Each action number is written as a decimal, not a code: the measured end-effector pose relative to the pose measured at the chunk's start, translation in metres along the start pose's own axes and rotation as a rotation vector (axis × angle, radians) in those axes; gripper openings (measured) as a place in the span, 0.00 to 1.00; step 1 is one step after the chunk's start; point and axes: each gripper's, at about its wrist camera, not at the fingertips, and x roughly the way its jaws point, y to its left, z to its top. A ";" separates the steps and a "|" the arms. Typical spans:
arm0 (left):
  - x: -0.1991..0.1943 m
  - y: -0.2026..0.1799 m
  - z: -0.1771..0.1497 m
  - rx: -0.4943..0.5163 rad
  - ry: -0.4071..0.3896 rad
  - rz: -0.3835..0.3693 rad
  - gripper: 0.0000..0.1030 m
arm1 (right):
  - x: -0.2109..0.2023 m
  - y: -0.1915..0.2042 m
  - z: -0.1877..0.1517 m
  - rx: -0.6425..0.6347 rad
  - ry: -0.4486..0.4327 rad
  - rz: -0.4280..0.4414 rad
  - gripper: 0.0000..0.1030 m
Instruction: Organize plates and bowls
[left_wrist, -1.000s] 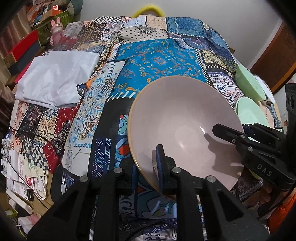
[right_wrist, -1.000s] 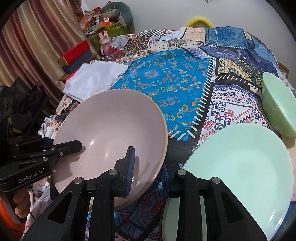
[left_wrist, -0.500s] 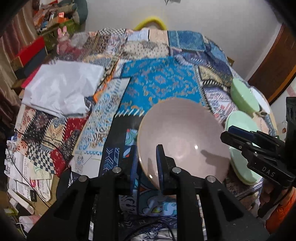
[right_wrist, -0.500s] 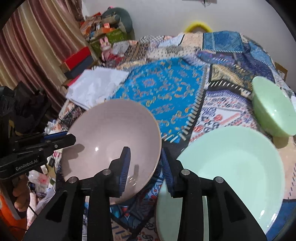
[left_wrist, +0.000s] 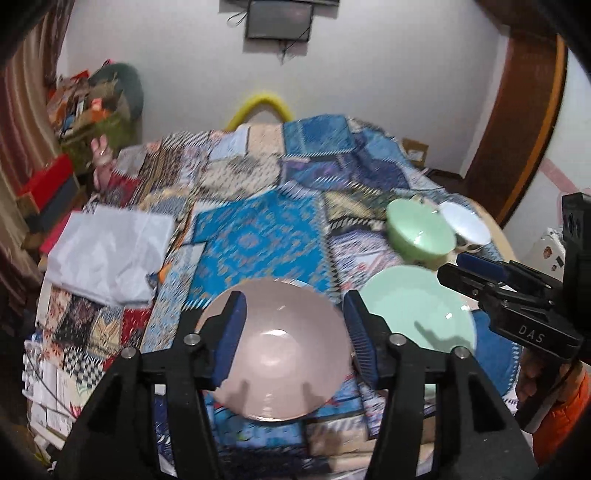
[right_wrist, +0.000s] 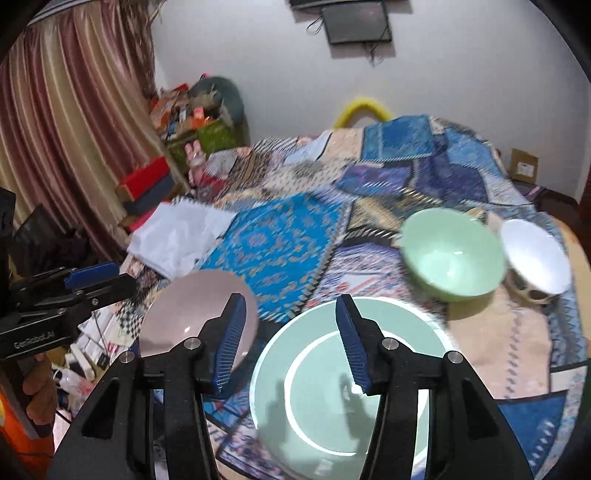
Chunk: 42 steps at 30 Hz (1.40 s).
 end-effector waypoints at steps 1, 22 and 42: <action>-0.001 -0.006 0.002 0.007 -0.006 -0.003 0.54 | -0.007 -0.006 0.001 0.002 -0.011 -0.008 0.46; 0.075 -0.094 0.068 0.071 0.047 -0.071 0.69 | -0.061 -0.115 0.008 0.111 -0.122 -0.187 0.60; 0.216 -0.137 0.084 0.158 0.192 -0.077 0.69 | 0.043 -0.171 -0.009 0.235 0.062 -0.139 0.43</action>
